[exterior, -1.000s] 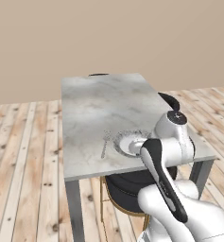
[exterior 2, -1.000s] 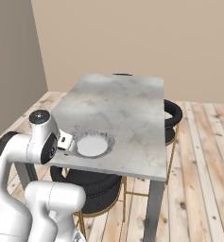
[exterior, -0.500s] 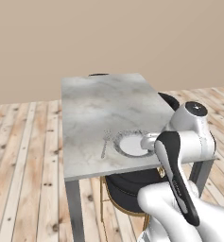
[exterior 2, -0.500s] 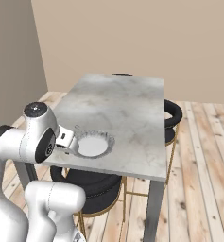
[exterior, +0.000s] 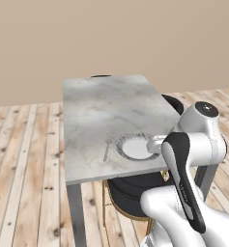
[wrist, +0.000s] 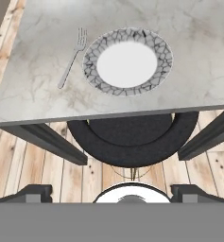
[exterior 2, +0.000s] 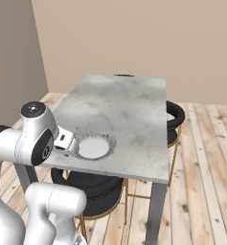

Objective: Take the fork and place it on the left side of the plate. Then take the spoon and place it on the right side of the plate. Make sure they're directly next to the plate.

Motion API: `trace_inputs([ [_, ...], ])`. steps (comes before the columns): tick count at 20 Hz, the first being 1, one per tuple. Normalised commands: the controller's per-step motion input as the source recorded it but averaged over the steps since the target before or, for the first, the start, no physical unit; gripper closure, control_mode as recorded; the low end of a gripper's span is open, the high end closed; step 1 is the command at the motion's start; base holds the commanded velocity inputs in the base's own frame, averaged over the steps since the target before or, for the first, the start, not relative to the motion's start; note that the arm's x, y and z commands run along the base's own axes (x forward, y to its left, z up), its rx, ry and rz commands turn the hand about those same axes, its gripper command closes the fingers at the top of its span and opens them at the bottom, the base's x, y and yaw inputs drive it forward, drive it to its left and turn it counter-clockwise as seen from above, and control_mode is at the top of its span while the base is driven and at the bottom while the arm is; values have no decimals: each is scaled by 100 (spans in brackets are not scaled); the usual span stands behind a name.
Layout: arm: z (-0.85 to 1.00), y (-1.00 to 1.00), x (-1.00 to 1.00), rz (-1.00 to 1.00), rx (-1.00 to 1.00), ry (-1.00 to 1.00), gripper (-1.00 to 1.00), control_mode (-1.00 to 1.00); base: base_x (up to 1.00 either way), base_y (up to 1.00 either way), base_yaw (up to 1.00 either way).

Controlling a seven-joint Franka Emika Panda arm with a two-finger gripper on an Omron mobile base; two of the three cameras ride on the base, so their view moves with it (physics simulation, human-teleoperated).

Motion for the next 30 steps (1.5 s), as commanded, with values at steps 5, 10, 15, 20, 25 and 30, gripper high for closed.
trace_inputs([
  [5, 0, 0, 0, 0, 0, 0, -100, -100, 0, 0, 0],
  [10, 0, 0, 0, 0, 0, 0, -100, -100, 0, 0, 0],
  [15, 0, 0, 0, 0, 0, 0, -100, -100, 0, 0, 0],
  [20, 0, 0, 0, 0, 0, 0, -100, -100, 0, 0, 0],
  [25, 0, 0, 0, 0, 0, 0, -100, 100, 0, 0, 0],
  [30, 0, 0, 0, 0, 0, 0, -100, 100, 0, 0, 0],
])
